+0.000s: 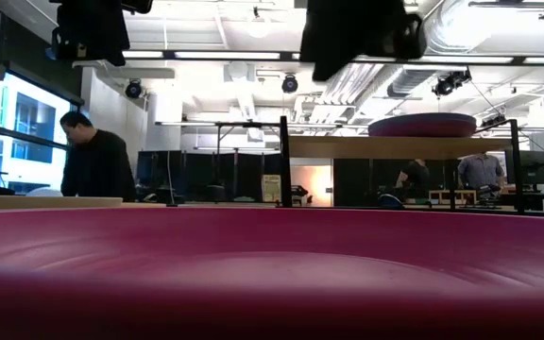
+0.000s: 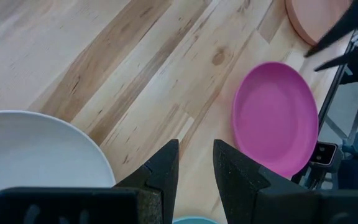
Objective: Place and stack plates onto a shelf
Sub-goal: Stack the pink plate on top of the blue plate on the shelf
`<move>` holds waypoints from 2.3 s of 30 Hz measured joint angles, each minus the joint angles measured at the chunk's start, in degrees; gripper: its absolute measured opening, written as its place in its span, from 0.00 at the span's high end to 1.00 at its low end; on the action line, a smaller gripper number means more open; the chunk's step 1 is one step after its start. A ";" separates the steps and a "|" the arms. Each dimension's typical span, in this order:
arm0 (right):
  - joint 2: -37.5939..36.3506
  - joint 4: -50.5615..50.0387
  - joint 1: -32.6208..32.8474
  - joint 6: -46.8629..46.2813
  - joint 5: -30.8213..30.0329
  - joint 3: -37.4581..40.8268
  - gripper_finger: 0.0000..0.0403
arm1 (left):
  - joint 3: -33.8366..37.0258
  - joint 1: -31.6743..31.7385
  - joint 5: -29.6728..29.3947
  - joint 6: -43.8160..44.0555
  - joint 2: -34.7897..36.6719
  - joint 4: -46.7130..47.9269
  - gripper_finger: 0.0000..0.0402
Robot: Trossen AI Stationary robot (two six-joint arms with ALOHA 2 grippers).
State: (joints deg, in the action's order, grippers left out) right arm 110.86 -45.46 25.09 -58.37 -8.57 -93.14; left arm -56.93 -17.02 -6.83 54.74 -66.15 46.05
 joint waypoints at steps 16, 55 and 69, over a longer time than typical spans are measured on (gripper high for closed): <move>2.50 2.95 0.07 1.61 5.88 8.09 0.84 | -0.02 0.00 -0.07 -0.38 0.00 -0.03 0.78; 8.43 4.81 -0.10 1.73 7.80 8.13 0.84 | -0.02 -0.01 -0.03 -0.27 0.02 -0.02 0.78; 8.40 4.53 -0.29 -1.54 8.53 8.13 0.98 | -0.02 0.00 -0.03 -0.87 0.02 -0.03 0.78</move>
State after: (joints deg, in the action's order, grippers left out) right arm 119.26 -40.94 24.81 -59.91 -0.04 -85.01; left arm -56.95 -17.02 -6.85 53.87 -66.13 46.02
